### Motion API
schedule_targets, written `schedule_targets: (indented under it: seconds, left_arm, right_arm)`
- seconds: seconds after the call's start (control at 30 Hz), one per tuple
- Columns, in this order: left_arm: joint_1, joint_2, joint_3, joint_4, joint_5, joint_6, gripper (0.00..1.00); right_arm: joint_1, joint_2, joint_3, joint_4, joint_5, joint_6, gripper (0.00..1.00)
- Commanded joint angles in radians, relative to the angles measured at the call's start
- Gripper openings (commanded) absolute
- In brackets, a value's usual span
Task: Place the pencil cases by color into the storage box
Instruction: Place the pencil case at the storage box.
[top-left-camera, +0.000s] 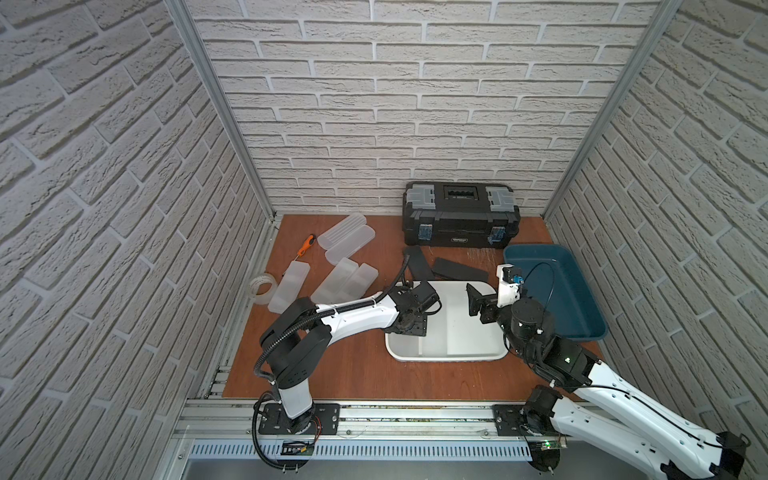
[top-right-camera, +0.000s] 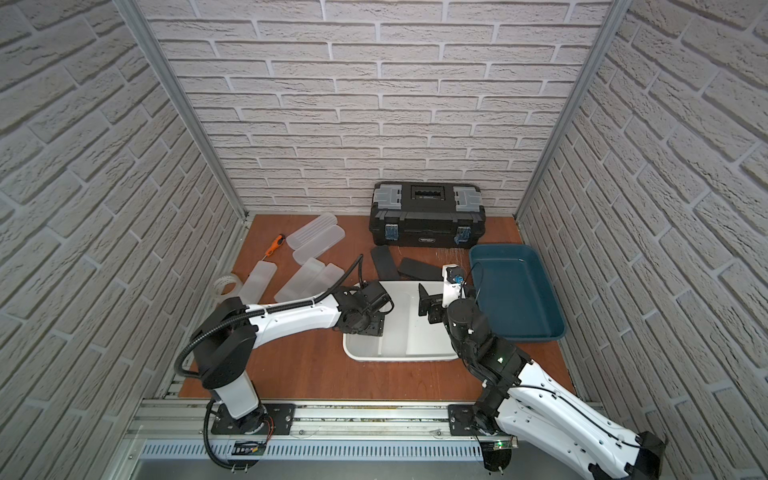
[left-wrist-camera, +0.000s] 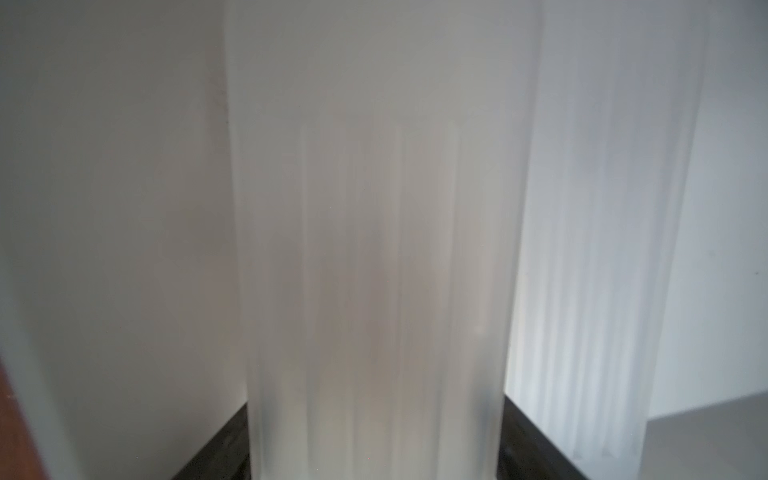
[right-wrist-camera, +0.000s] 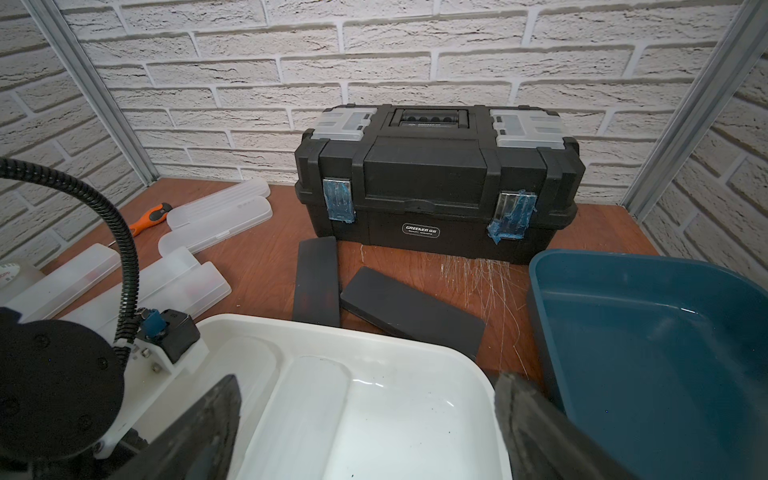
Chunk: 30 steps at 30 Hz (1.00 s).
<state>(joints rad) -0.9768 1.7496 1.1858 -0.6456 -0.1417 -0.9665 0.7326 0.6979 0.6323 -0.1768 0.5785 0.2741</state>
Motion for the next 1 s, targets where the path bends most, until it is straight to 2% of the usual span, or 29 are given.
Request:
schedule_targets:
  seconds: [0.0,0.17,0.3,0.4,0.53,0.77,0.83,0.97]
  left_arm:
    - [-0.003,0.019,-0.012,0.002,-0.02,-0.013,0.57]
    - [-0.003,0.024,-0.013,-0.005,-0.032,-0.006,0.65]
    - [-0.007,0.009,-0.005,-0.016,-0.055,0.014,0.8]
    - [-0.02,-0.01,0.044,-0.059,-0.081,0.06,0.9]
    - [-0.023,-0.06,0.139,-0.168,-0.122,0.122,0.98]
    - [0.017,-0.171,0.21,-0.275,-0.15,0.235,0.98]
    - [0.065,-0.208,0.197,-0.294,-0.153,0.263,0.98]
    - [0.191,-0.302,0.121,-0.254,-0.087,0.384,0.98]
  right_arm:
    - [-0.007,-0.012,0.007,0.006,0.001,0.008,0.96]
    - [-0.01,-0.018,0.007,0.002,0.004,0.01,0.96]
    - [-0.012,-0.018,0.007,0.0,0.003,0.01,0.96]
    - [-0.013,-0.019,0.007,-0.003,0.007,0.008,0.96]
    - [-0.015,-0.027,0.006,-0.006,0.013,0.009,0.96]
    - [-0.019,-0.03,0.004,-0.007,0.026,0.005,0.96]
    - [-0.019,-0.031,0.001,-0.003,0.022,0.005,0.96]
    - [-0.022,-0.025,-0.003,0.011,0.005,0.002,0.97]
